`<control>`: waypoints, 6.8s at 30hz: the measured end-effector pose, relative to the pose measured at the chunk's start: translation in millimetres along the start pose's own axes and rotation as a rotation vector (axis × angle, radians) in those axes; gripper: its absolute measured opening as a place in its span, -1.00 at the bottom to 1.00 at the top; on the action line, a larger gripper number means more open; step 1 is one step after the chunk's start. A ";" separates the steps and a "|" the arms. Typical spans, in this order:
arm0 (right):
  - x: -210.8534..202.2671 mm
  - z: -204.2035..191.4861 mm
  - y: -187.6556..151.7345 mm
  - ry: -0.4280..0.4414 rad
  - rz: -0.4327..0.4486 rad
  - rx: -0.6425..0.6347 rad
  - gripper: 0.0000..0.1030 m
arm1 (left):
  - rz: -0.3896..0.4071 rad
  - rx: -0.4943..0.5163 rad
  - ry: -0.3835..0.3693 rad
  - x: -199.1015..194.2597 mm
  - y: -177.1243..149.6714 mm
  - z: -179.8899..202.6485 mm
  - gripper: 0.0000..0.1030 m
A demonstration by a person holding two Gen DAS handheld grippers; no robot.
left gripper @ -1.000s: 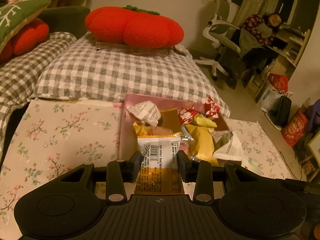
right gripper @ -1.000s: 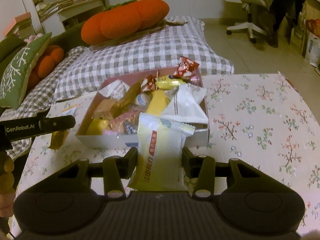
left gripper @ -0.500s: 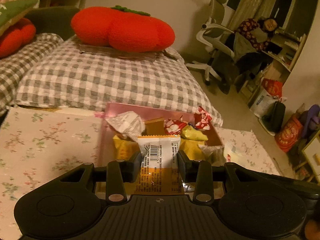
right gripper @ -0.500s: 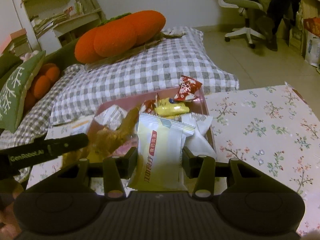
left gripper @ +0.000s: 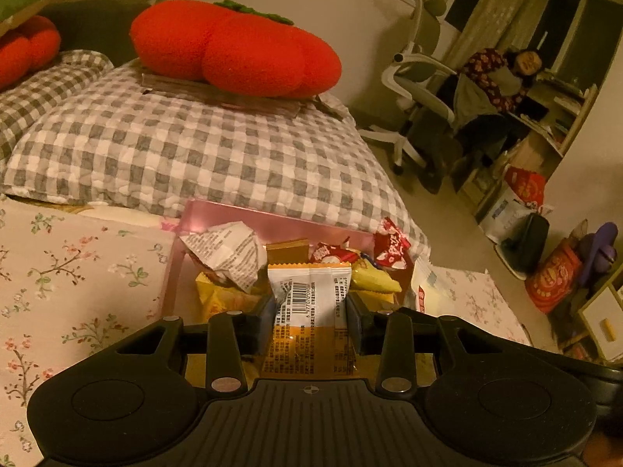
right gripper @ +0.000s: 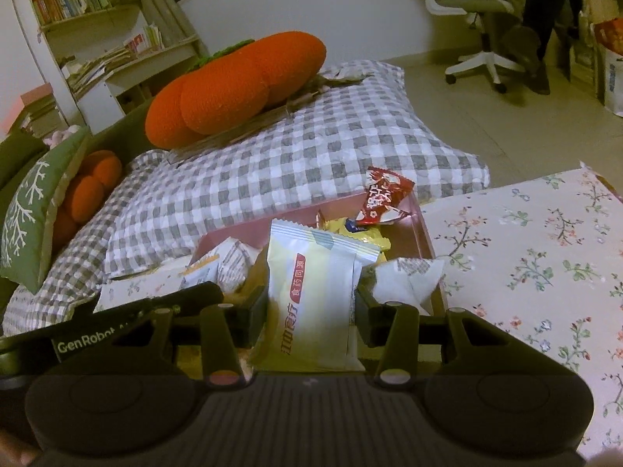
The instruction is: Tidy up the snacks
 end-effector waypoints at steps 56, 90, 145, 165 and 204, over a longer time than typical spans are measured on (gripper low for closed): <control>-68.8 -0.2 -34.1 0.069 -0.081 0.093 0.08 | -0.028 0.172 0.301 -94.3 -49.3 -1.1 0.07; -81.5 -7.5 -61.9 -0.047 -0.112 -0.021 0.55 | -0.048 0.234 0.354 -104.2 -69.5 2.1 0.44; -105.8 -26.6 -105.1 -0.333 -0.083 -0.255 0.99 | -0.074 0.168 0.422 -137.6 -101.8 -2.4 1.00; -104.5 -27.1 -106.4 -0.329 -0.093 -0.265 0.99 | -0.088 0.156 0.411 -134.5 -103.1 -2.7 1.00; -104.0 -28.0 -106.6 -0.329 -0.096 -0.270 0.99 | -0.092 0.177 0.405 -135.1 -104.5 0.6 1.00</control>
Point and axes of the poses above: each gripper's, at about its wrist camera, not at the fingertips, and x roughly the way its jaws point, z to its right, y to its top, the point moved 4 cm from there along x, roughly the way its jaws point
